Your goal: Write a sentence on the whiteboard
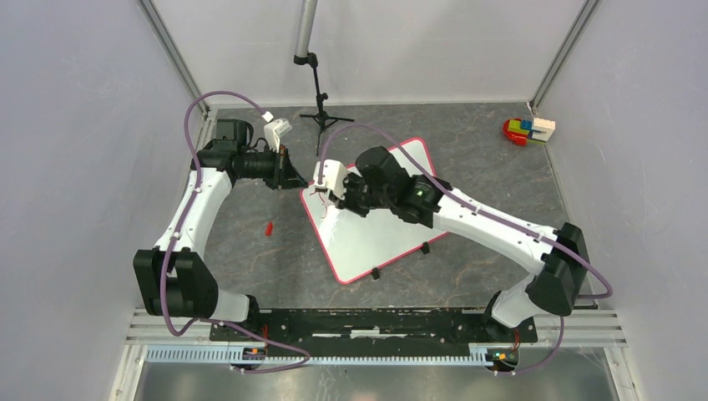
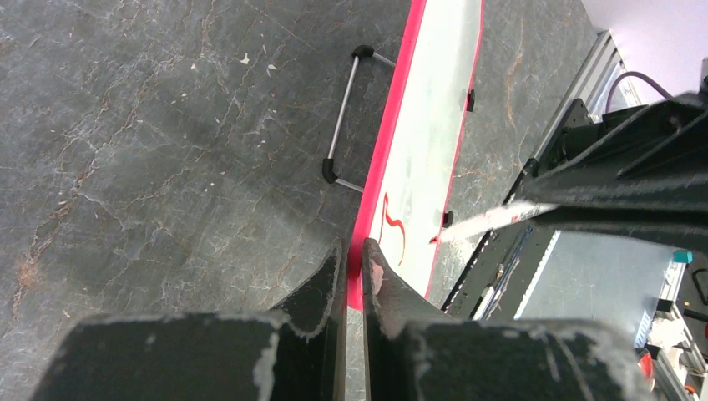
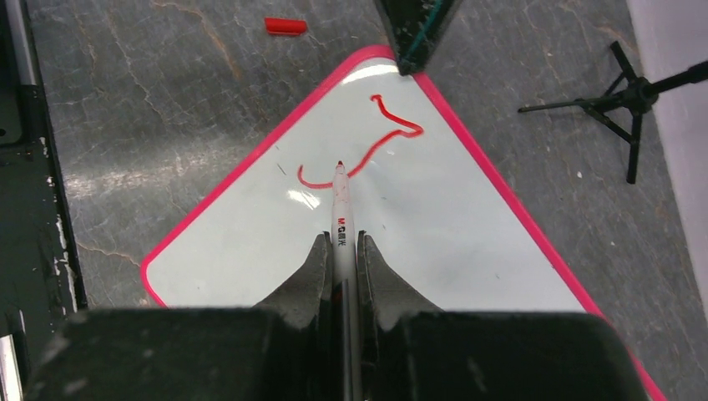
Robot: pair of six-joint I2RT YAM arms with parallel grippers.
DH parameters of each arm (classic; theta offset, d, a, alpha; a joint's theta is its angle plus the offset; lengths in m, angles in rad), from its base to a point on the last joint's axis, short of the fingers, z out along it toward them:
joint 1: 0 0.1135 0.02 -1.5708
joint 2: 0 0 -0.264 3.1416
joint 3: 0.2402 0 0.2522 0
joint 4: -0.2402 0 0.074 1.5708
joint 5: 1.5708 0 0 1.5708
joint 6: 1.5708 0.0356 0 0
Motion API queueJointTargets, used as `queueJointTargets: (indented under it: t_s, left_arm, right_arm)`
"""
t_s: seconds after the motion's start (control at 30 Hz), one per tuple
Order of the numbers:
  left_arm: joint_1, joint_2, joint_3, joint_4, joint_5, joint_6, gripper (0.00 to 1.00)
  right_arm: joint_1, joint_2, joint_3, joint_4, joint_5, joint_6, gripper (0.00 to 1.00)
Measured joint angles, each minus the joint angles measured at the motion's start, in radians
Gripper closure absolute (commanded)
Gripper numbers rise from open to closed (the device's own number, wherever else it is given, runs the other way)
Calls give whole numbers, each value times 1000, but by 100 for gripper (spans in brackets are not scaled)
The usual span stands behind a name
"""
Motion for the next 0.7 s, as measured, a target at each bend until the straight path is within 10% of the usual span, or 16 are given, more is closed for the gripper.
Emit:
queueJointTargets:
  t_s: [0.7]
  left_arm:
    - [-3, 0, 0, 2, -1, 0, 98]
  right_arm:
    - [-63, -24, -35, -8, 36, -4, 100]
